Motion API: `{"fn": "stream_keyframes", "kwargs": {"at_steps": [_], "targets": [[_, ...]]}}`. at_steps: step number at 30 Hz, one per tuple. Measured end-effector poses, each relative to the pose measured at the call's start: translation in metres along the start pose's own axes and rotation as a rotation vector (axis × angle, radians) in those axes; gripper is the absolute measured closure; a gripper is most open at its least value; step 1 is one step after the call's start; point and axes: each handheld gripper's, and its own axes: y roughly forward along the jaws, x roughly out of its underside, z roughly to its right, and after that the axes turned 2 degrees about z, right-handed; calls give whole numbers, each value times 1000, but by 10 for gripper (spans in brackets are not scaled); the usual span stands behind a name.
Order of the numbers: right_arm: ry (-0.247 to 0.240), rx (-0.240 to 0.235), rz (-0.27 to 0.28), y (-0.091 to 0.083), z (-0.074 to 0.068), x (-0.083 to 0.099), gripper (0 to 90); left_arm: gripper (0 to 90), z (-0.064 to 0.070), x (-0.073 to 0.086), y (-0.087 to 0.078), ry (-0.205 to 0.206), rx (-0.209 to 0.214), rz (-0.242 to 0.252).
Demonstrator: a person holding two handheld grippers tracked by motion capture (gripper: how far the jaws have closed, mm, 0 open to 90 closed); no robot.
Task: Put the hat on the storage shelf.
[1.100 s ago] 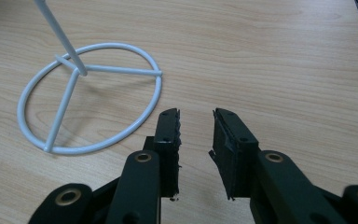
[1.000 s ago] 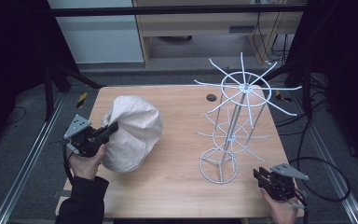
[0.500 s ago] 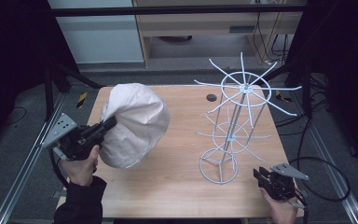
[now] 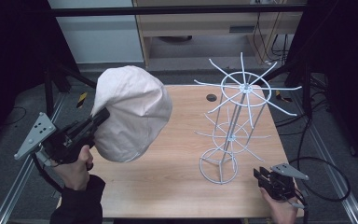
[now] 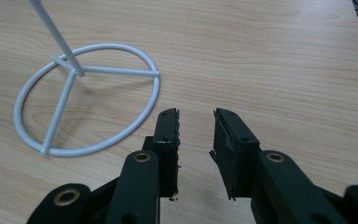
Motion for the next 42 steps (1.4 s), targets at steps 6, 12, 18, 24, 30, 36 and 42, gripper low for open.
{"fn": "stream_keyframes", "kwargs": {"at_steps": [6, 12, 18, 24, 30, 36, 42], "targets": [[-1, 2, -1, 0, 0, 0, 703, 884, 10, -11, -1, -8, 42, 66], [-3, 3, -1, 0, 0, 0, 703, 884, 18, -19, 1, -24, 81, 120], [-1, 1, -1, 0, 1, 0, 703, 884, 24, -25, 5, -31, 105, 165], [-1, 2, -1, 0, 1, 0, 703, 883, 28, -30, 3, -26, 116, 206], [0, 3, -3, 0, 1, 0, 703, 883, 30, -37, 1, -27, 132, 225], [5, 1, -3, 0, 1, 0, 704, 884, 35, -43, 0, -11, 143, 233], [3, 1, -5, 0, 1, 0, 705, 884, 42, -47, 1, -15, 172, 255]]}}
